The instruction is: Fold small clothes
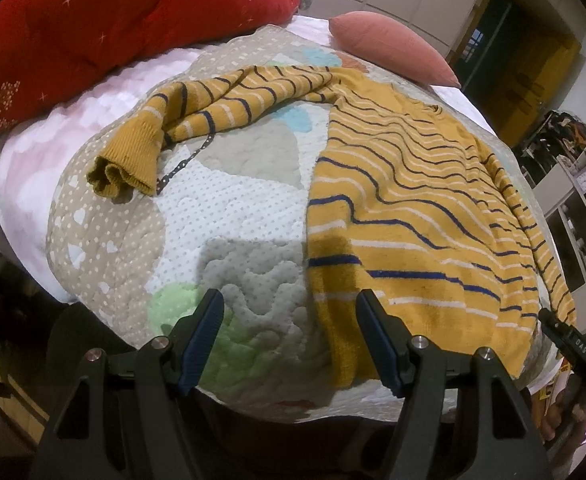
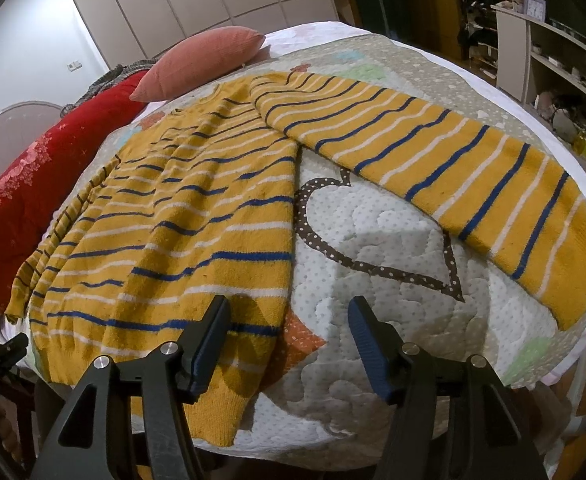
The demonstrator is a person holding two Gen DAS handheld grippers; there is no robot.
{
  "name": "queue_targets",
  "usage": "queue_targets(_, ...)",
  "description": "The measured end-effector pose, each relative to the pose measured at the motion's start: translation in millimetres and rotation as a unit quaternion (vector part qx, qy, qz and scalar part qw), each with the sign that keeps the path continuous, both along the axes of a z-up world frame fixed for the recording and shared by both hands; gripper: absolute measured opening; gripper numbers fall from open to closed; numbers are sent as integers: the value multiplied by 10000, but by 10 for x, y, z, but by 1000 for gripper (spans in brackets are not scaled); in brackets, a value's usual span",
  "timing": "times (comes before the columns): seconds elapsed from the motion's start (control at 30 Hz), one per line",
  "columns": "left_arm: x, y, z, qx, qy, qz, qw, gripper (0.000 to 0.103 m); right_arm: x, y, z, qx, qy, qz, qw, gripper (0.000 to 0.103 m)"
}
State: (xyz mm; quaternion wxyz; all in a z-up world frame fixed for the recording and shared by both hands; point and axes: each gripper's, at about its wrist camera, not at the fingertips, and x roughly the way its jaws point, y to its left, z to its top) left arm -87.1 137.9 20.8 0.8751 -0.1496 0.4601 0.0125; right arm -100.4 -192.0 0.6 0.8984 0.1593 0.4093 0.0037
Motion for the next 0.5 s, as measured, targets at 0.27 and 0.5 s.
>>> queue_targets(0.27,6,10,-25,-62,-40,-27,10000,73,-2,52,-22,191,-15,160,9997,66)
queue_targets(0.5,-34,45,-44,-117,-44,6,9999,73,49,466,-84,-454,3,487,9978,55)
